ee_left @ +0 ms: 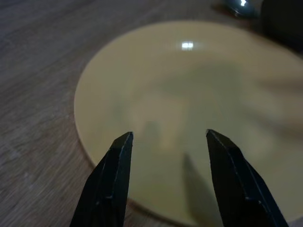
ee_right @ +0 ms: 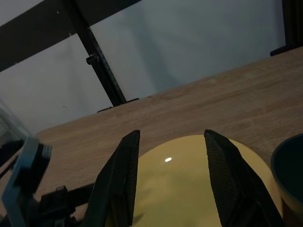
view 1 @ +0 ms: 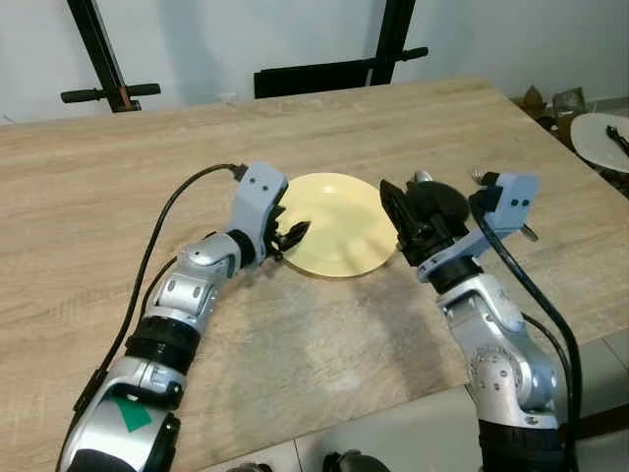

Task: Setting the table

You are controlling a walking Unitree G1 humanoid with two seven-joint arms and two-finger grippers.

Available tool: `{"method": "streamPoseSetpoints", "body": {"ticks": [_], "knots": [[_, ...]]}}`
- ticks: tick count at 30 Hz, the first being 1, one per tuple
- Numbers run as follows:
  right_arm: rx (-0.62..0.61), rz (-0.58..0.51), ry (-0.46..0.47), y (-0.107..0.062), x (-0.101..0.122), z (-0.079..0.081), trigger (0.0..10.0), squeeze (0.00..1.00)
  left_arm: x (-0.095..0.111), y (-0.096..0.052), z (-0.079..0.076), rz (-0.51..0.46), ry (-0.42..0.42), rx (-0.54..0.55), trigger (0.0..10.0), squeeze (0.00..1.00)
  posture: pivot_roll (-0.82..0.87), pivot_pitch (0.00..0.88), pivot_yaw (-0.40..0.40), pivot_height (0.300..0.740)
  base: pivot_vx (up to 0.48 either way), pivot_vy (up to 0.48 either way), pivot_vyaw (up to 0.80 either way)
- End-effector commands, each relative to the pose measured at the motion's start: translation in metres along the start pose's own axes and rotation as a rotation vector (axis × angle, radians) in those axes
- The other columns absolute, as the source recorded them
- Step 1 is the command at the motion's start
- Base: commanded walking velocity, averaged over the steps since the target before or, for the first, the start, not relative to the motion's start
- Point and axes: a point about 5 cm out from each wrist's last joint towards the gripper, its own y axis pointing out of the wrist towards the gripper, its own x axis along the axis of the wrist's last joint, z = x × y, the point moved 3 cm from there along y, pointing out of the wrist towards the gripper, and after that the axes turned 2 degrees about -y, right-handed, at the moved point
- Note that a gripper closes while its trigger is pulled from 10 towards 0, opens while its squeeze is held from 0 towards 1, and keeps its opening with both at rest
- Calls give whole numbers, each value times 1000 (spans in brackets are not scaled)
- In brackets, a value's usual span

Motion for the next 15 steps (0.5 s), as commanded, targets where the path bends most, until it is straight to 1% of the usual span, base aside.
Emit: {"method": "streamPoseSetpoints", "body": {"ticks": [1,3,4,5,7,9,11,12,15], "knots": [[1,3,-1,-2,1,1,10000,0,-10,-2,-3,14,51,-37,10000,0,-108,79,19,740,0,0,0],[2,7,0,-2,0,1,10000,0,-16,-3,-3,14,51,-58,10000,0,-108,79,19,740,0,0,0],[2,8,1,-3,0,2,10000,0,-19,-3,-2,17,73,-54,10000,0,-107,81,13,740,0,0,0],[2,8,1,-3,0,2,10000,0,-19,-3,-2,17,73,-54,10000,0,-107,81,13,740,0,0,0],[6,9,2,-2,0,2,10000,0,-20,-2,2,13,126,-19,10000,0,-107,81,13,740,0,0,0],[10,11,1,-2,-1,2,10000,0,-16,0,2,-1,139,-5,10000,0,-109,77,7,740,0,0,0],[12,12,1,-2,-1,3,10000,0,-17,2,0,7,152,-25,10000,0,-109,75,6,740,0,0,0],[15,13,0,-1,-1,3,10000,0,-21,2,-5,30,193,-78,10000,0,-110,74,5,740,0,0,0],[16,13,0,-1,0,3,10000,0,-24,1,-7,48,210,-108,10000,0,-110,74,5,740,0,0,0]]}}
